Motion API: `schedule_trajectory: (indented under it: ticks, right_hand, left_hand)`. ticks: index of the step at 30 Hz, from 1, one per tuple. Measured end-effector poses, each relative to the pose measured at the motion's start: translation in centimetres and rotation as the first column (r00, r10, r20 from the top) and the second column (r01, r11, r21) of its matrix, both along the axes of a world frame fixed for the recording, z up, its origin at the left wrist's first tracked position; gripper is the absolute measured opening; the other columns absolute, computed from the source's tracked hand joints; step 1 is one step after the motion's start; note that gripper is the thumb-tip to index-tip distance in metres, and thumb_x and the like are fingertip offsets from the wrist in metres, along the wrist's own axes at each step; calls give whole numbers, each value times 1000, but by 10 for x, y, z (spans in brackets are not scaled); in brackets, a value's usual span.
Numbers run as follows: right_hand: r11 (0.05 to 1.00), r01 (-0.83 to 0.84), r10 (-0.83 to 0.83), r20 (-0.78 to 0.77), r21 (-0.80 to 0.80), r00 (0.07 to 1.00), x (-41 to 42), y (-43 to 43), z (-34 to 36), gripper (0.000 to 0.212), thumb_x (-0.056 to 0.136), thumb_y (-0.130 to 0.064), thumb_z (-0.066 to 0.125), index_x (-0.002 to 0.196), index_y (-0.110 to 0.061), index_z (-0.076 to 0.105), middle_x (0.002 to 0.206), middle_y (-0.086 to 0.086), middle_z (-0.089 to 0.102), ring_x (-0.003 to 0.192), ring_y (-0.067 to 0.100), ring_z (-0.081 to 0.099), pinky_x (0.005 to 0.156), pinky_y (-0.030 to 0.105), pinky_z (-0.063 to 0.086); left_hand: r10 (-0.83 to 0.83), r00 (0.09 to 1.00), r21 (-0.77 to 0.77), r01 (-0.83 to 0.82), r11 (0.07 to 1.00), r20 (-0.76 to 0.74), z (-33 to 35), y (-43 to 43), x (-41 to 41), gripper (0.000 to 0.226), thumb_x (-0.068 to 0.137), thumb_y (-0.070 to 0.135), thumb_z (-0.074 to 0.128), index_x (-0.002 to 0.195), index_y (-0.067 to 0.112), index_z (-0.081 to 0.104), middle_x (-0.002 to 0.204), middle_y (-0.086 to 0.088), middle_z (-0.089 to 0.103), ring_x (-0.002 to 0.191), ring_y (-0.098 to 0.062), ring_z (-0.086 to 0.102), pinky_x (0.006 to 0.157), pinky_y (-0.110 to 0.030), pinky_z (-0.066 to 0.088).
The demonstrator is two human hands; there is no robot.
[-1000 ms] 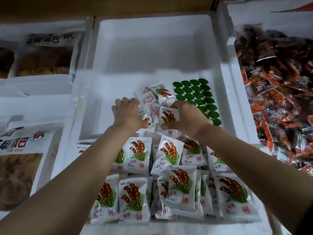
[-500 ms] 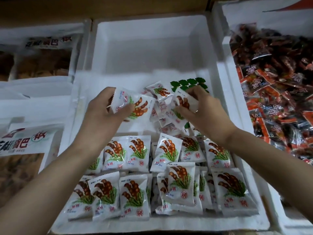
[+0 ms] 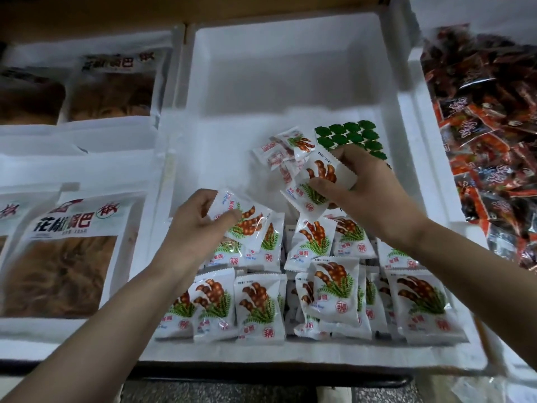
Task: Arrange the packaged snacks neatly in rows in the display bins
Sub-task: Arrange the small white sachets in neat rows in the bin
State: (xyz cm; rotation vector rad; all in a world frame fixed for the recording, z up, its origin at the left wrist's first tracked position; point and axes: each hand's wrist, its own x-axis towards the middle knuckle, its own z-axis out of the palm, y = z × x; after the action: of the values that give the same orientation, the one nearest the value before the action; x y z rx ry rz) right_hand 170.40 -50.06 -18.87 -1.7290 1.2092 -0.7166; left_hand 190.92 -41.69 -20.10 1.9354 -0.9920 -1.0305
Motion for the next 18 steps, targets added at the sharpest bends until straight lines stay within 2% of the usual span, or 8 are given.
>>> schedule_trajectory:
  ticks: [1, 3, 6, 7, 8, 11, 15, 18]
  right_hand:
    - [1000, 5, -5, -1, -2, 1000, 1, 1, 0, 20, 85, -24, 66, 98, -17, 53, 81, -6, 64, 63, 7, 64, 48, 14, 48]
    - [1000, 18, -19, 2, 12, 1000, 1, 2, -1, 21, 85, -24, 67, 99, -16, 54, 81, -5, 64, 64, 5, 64, 48, 12, 47]
    - [999, 27, -26, -11, 26, 1000, 1, 2, -3, 21, 84, -24, 67, 100, -14, 56, 84, -2, 66, 67, 11, 66, 49, 16, 50]
    - [999, 29, -28, -16, 27, 999, 0, 2, -3, 21, 85, -24, 67, 100, -14, 56, 84, -2, 66, 66, 11, 66, 48, 17, 50]
    - [999, 31, -30, -17, 28, 999, 0, 2, -4, 20, 85, -24, 66, 99, -14, 56, 83, -1, 66, 65, 11, 65, 47, 16, 48]
    - [999, 35, -34, -25, 38, 999, -2, 4, -5, 18, 86, -23, 66, 98, -16, 54, 84, -1, 65, 66, 13, 66, 44, 15, 47]
    - [1000, 22, -21, -82, 5, 996, -5, 6, -6, 20, 85, -25, 66, 98, -16, 54, 84, -4, 65, 66, 10, 66, 49, 21, 53]
    - [1000, 8, -10, -122, -24, 992, -7, 8, -9, 21, 85, -25, 66, 99, -19, 53, 84, -10, 63, 65, 6, 64, 50, 19, 53]
  left_hand:
    - [38, 999, -9, -38, 999, -6, 0, 1, 0, 22, 86, 28, 66, 108, 27, 61, 102, -2, 67, 86, -15, 62, 83, -30, 50]
    - [51, 999, -29, -51, 998, -5, 2, 3, -1, 17, 87, 29, 64, 104, 33, 63, 97, 7, 69, 77, -11, 60, 71, -19, 46]
    - [58, 998, -81, -61, 995, -36, 6, 5, -2, 5, 89, 25, 62, 94, 25, 64, 71, 17, 67, 61, 2, 61, 55, -10, 44]
    - [82, 996, -94, -86, 992, -40, 6, 5, -3, 3, 89, 24, 62, 90, 24, 60, 69, 17, 62, 57, 4, 57, 56, -11, 44]
    - [103, 993, -97, -108, 989, -54, 5, 5, -3, 6, 88, 24, 63, 89, 24, 57, 74, 14, 58, 59, 3, 56, 58, -14, 45]
    - [85, 993, -50, -89, 995, -81, 3, 6, -7, 7, 89, 22, 61, 94, 24, 57, 91, 8, 56, 76, -6, 55, 65, -20, 45]
    - [0, 999, -11, 0, 1000, -39, -3, 3, -15, 9, 89, 15, 59, 88, 24, 58, 85, 0, 59, 73, -11, 52, 65, -24, 42]
    - [-11, 1000, -9, 11, 1000, -7, -10, 1, -21, 12, 89, 10, 58, 83, 19, 52, 77, -1, 53, 65, -11, 46, 58, -18, 38]
